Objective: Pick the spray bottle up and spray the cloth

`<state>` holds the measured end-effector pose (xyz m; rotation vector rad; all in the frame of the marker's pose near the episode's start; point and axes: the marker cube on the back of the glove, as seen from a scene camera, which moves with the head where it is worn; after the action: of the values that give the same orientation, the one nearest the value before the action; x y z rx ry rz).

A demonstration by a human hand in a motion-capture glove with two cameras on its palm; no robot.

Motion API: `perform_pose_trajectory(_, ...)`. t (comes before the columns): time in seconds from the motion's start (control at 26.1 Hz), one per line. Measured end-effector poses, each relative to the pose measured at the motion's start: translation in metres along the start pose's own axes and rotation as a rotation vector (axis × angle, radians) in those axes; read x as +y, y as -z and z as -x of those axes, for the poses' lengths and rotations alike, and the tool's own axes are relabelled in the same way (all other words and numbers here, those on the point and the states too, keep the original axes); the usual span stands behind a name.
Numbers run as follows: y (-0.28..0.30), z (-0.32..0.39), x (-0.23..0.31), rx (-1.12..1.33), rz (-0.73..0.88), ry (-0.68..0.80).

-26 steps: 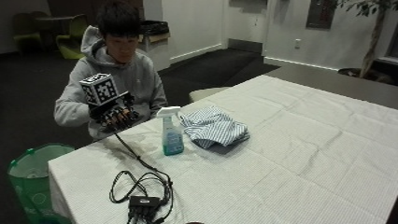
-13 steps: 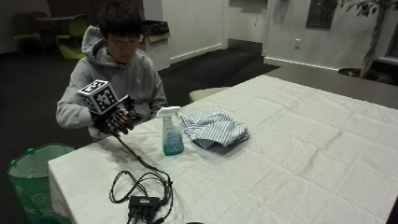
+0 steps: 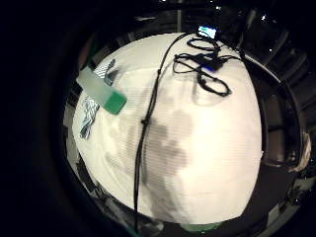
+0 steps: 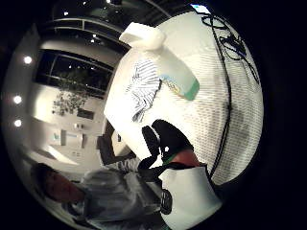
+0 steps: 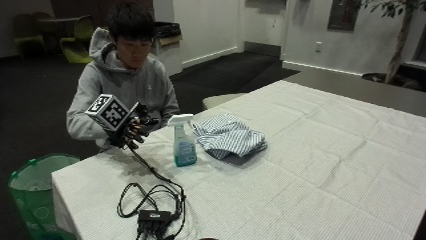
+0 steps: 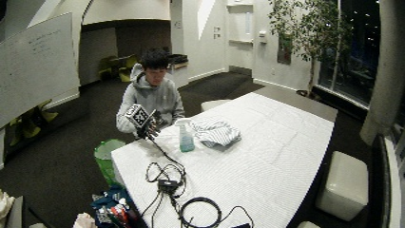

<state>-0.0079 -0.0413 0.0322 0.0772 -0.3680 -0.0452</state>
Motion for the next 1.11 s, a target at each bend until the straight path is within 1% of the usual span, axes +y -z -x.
perform_pose_trajectory(0.19,-0.01,0.001,-0.013,-0.06,-0.054,-0.008)
perform_pose_trajectory(0.69,-0.042,0.006,-0.032,-0.294,-0.105,-0.023)
perform_pose_trajectory(0.92,-0.053,0.009,-0.042,-0.398,-0.103,-0.044)
perform_pose_trajectory(1.11,-0.066,0.01,-0.051,-0.524,-0.121,-0.052)
